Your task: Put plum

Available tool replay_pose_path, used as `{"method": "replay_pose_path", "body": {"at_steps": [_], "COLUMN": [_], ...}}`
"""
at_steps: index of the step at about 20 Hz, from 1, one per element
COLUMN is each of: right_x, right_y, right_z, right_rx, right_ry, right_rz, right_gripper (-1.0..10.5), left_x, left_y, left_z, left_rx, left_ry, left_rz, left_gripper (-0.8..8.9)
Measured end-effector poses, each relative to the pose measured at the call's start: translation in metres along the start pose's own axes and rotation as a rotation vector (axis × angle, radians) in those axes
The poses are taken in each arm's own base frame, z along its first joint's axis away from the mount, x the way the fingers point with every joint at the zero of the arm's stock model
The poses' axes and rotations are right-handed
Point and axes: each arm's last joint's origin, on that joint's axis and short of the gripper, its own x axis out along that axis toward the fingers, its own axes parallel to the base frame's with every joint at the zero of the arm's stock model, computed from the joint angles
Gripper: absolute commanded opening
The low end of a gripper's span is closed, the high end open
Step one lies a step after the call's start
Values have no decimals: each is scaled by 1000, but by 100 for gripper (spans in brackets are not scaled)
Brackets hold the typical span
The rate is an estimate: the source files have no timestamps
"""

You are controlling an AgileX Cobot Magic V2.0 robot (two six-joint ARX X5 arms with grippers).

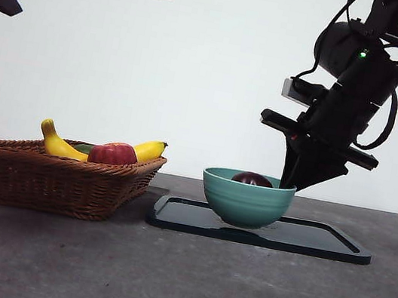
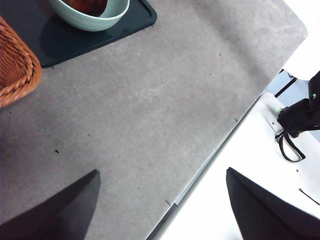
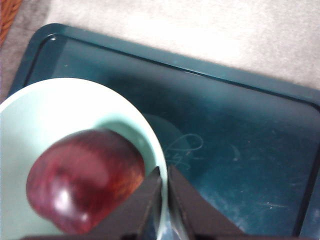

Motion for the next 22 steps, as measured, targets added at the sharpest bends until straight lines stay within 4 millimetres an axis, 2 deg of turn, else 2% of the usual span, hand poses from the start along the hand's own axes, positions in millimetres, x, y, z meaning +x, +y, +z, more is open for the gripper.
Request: {"method": "replay_pose_path", "body": {"at_steps": [4, 5, 6, 9, 10, 11, 13, 15, 19, 22], "right_x": [7, 7, 7, 5, -3, -19, -64, -106, -176, -199], "right_y": [-4, -4, -4, -4, -3, 1, 9, 17, 37, 39], "right_z": [-2, -2, -2, -3, -1, 4, 9, 4, -25, -57], "right_rx": [9, 9, 9, 12, 9, 3, -12, -43, -112, -139], "right_ry": [20, 19, 20, 31, 14, -27, -116, -139, -199, -234], "right_rz": [-5, -5, -5, -13, -11, -5, 10, 38, 88, 115], "right_gripper": [20, 83, 191, 223, 223, 223, 223, 223, 223, 223], "left_x": [0, 0, 0, 0, 0, 0, 0, 0, 0, 0], "left_y": [0, 0, 0, 0, 0, 0, 0, 0, 0, 0], "left_z": [0, 0, 0, 0, 0, 0, 0, 0, 0, 0], "left_rx": [0, -1, -1, -1, -1, -1, -1, 0, -1, 0], "left_ry": [0, 1, 1, 1, 1, 1, 1, 1, 1, 1], "left_rz": [0, 0, 0, 0, 0, 0, 0, 0, 0, 0], "left_gripper": [402, 402, 402, 402, 402, 402, 402, 402, 402, 402]}}
